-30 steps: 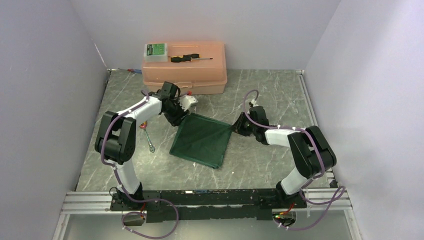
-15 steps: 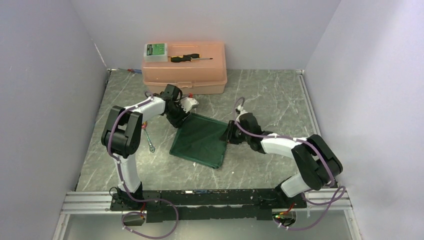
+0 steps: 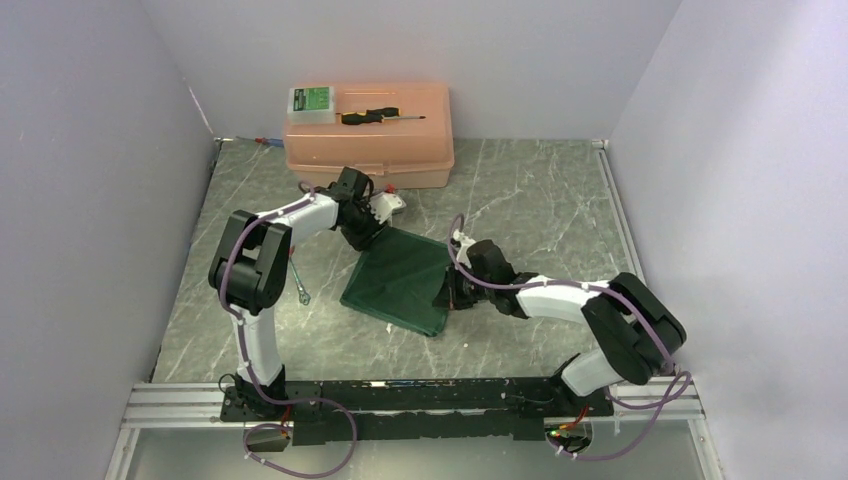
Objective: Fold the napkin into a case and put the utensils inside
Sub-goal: Pick up the upper triangle-folded napkin from the center of the board.
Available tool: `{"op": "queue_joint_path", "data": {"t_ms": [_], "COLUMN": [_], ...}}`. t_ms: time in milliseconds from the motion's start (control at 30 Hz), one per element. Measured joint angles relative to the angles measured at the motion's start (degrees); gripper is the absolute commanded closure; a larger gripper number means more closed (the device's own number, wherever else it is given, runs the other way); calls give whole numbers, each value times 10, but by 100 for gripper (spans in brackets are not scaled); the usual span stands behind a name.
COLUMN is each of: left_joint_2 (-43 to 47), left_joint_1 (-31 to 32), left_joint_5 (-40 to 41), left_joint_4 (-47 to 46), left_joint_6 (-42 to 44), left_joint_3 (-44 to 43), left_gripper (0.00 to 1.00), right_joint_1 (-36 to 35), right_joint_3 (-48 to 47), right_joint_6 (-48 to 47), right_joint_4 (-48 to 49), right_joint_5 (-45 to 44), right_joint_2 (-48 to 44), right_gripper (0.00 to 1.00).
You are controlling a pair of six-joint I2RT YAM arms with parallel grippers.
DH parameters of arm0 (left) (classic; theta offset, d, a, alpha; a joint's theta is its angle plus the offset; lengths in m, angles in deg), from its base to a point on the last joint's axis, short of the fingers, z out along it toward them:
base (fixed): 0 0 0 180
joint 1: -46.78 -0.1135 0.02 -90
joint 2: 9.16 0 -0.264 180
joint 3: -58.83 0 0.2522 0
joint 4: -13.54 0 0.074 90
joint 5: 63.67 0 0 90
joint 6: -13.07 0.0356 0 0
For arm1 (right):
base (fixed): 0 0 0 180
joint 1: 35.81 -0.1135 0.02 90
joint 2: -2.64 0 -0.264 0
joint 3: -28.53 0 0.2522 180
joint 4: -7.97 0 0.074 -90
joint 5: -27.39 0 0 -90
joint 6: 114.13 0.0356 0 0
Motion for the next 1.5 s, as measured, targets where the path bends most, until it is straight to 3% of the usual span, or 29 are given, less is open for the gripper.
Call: {"op": "queue_joint_path", "data": {"t_ms": [100, 267, 400, 533, 700, 867, 1067, 1233, 1367, 1500], "left_joint_2": [-1, 2, 21, 64, 136, 192, 191, 196, 208, 216], "left_joint_1": [7, 9, 7, 4, 11, 28, 29, 29, 29, 30], "left_joint_5": [9, 27, 42, 30, -39, -103, -95, -54, -33, -9], "left_joint_4": [-7, -7, 18, 80, 139, 163, 161, 115, 93, 80], "left_joint_6": [0, 1, 3, 3, 0, 2, 12, 31, 45, 66], "left_joint_3": [-1, -1, -1, -14, -3, 97, 189, 216, 237, 246], "left_gripper": [58, 36, 31, 32, 40, 49, 55, 55, 53, 39], "right_joint_1": [-5, -15, -19, -21, -23, -23, -23, -23, -23, -23], "right_joint_3": [0, -9, -12, -13, -16, -17, -16, -16, -16, -17], "right_joint_6": [-11, -18, -25, -34, -45, -47, -47, -47, -47, -54], "right_joint_4": [1, 28, 33, 15, -5, -5, -5, -4, -4, -10], "right_joint_5": [17, 47, 53, 43, 36, 36, 37, 38, 38, 42], "right_joint_2": [28, 69, 74, 63, 55, 55, 56, 56, 56, 50], "right_gripper": [96, 94, 93, 88, 88, 90, 91, 92, 81, 70]}}
